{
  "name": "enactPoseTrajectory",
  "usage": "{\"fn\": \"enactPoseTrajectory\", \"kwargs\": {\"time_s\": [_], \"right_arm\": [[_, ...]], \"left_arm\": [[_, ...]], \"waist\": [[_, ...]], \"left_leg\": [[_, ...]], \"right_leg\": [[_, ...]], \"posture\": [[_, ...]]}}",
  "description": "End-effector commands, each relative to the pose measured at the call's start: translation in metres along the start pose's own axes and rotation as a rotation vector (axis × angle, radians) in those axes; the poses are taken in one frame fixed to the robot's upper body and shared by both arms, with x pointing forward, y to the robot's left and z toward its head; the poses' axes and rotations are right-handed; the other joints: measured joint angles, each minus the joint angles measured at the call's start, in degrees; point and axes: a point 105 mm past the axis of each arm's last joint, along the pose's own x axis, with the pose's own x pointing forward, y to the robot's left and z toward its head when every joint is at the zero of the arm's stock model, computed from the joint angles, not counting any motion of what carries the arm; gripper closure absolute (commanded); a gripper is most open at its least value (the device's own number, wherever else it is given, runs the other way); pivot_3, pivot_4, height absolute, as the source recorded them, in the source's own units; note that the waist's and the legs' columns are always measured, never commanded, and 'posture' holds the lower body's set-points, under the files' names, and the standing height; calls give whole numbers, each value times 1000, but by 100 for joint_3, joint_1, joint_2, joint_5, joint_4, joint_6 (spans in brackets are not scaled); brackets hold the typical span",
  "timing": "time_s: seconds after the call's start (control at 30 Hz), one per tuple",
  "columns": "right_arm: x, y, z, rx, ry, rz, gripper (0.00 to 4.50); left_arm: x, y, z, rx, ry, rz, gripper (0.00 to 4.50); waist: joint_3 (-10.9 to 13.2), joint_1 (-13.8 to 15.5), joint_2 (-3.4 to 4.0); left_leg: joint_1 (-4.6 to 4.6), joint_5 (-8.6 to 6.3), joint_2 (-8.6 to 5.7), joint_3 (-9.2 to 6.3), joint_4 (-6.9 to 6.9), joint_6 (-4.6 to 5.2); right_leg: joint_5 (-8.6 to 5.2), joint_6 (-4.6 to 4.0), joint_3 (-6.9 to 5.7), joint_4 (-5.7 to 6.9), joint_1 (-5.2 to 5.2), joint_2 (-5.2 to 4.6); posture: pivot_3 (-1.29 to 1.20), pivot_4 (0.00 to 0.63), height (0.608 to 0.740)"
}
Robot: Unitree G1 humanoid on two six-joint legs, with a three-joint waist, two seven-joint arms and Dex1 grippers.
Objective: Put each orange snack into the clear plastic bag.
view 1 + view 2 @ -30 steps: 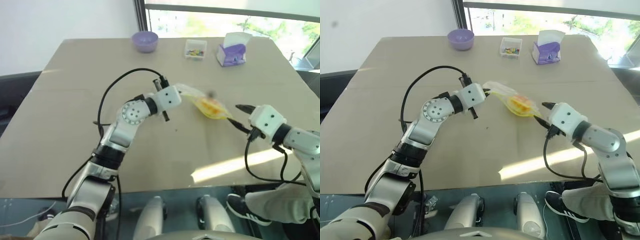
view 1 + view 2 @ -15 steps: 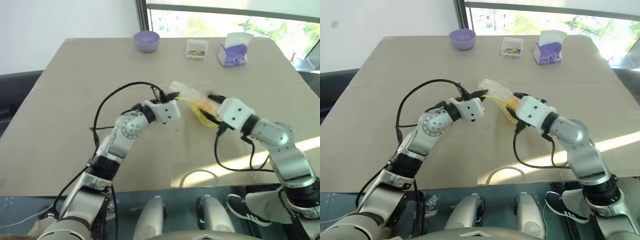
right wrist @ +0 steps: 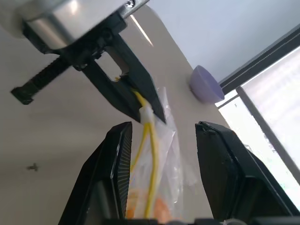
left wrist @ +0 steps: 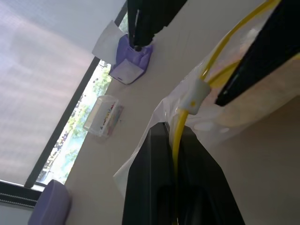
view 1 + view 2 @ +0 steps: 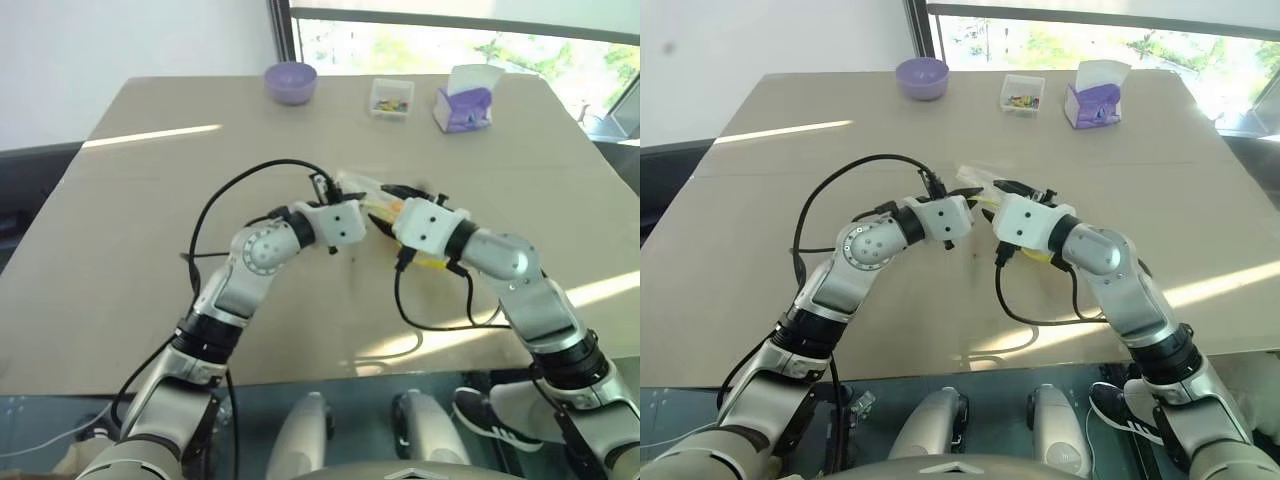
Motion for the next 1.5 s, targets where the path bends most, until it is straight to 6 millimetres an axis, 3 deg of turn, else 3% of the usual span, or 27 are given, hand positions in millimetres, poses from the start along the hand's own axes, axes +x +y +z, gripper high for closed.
{"fn": "enactPoseTrajectory", "kwargs": {"time_s": [0.03,0.33,0.43,0.87,0.9,1.5], "right_arm": [[1,-6,11,-72,-44,-30,2235],[2,-3,11,-150,-50,1,2235],[2,-5,12,-179,-51,-9,2919],[5,-9,12,-223,-58,-10,2919],[5,-9,11,-224,-58,-10,3435],[8,-3,19,-268,-93,7,3435]], "left_arm": [[-2,13,18,2,-38,20,4500],[0,13,20,-9,-7,22,4500],[0,14,19,-10,3,24,4500],[0,14,19,-11,13,26,4500],[0,14,19,-11,14,26,4500],[1,14,18,-41,31,16,4500]], "waist": [[0,1,0],[0,-3,0],[0,-3,0],[0,-3,0],[0,-3,0],[0,-4,0]], "left_leg": [[-1,0,0,0,0,0],[0,0,0,0,-1,0],[0,0,0,0,0,0],[0,0,0,0,-1,0],[0,0,0,0,-1,0],[0,0,0,1,-1,0]], "right_leg": [[0,0,0,-1,0,0],[0,0,0,-1,0,1],[0,0,0,-1,0,1],[0,0,0,-1,0,0],[0,0,0,-1,0,0],[0,0,1,-1,0,0]], "posture": [[0,150,740],[0,150,740],[0,150,740],[0,150,740],[0,150,740],[0,150,740]]}}
